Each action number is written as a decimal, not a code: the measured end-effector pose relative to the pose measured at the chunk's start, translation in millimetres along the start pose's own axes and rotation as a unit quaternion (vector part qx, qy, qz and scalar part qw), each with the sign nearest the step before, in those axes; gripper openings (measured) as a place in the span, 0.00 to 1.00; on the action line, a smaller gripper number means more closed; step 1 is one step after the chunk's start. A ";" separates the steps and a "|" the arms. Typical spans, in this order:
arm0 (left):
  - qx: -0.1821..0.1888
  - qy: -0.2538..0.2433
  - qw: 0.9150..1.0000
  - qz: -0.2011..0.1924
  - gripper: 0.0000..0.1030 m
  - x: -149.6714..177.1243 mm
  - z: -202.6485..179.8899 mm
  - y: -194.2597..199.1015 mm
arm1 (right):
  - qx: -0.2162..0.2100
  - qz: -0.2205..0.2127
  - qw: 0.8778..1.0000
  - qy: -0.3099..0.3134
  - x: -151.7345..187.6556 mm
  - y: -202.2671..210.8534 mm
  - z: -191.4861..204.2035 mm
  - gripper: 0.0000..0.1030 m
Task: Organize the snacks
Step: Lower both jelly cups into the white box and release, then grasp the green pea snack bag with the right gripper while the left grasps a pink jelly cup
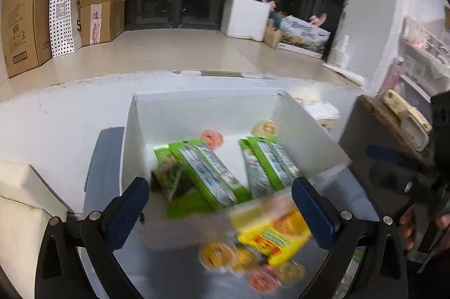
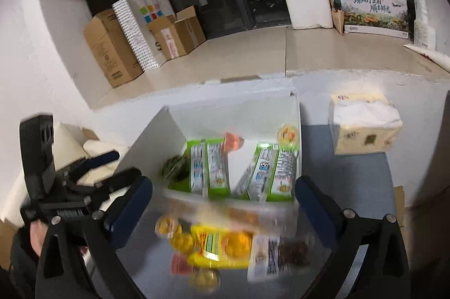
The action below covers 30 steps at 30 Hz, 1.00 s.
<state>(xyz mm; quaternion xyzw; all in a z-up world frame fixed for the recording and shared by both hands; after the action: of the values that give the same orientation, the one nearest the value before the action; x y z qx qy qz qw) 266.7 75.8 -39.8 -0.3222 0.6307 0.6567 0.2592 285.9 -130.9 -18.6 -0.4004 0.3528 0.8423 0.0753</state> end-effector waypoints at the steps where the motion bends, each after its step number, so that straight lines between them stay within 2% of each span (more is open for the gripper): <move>1: 0.003 0.001 1.000 -0.003 1.00 6.5 -1.4 8.1 | -0.002 0.011 1.000 0.006 11.6 4.9 3.6 1.00; 4: 0.026 0.004 1.000 -0.003 1.00 35.4 -8.2 32.7 | -0.007 0.033 0.999 0.013 54.6 19.5 10.7 1.00; 7: 0.034 0.007 0.999 0.002 1.00 61.9 -13.8 47.1 | 0.013 0.057 0.998 -0.006 104.4 32.1 8.7 1.00; 11: 0.043 0.021 0.999 0.017 1.00 94.5 -17.4 58.6 | 0.056 0.087 0.992 -0.074 166.2 38.8 -4.1 1.00; 14: 0.048 0.029 0.998 0.028 1.00 109.3 -17.5 61.9 | 0.067 0.103 0.983 -0.135 197.7 38.7 -13.4 1.00; 15: 0.047 0.030 0.998 0.028 1.00 112.0 -16.5 63.1 | 0.059 0.106 0.982 -0.147 203.4 37.0 -13.7 1.00; 21: 0.046 0.051 0.997 0.036 1.00 123.8 -3.0 64.5 | 0.054 0.117 0.979 -0.160 196.7 17.9 -14.7 1.00; 30: 0.045 0.066 0.996 0.037 1.00 128.0 11.2 63.3 | 0.058 0.154 0.979 -0.118 156.3 -41.4 -4.1 1.00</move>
<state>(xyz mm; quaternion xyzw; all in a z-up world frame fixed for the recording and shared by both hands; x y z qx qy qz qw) 134.2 74.0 -94.0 -0.3294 0.6869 0.6139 0.2071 200.9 -127.3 -156.2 -0.2339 0.4473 0.8632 0.0087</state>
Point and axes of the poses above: each gripper's, at about its wrist camera, not at the fingertips, and y roughly against the way its jaws point, z to its left, x to its underside, the point moved 4 cm from there along -y, roughly the way its jaws point, and after that the axes turned 15 degrees about -x, right-handed, at the moved point
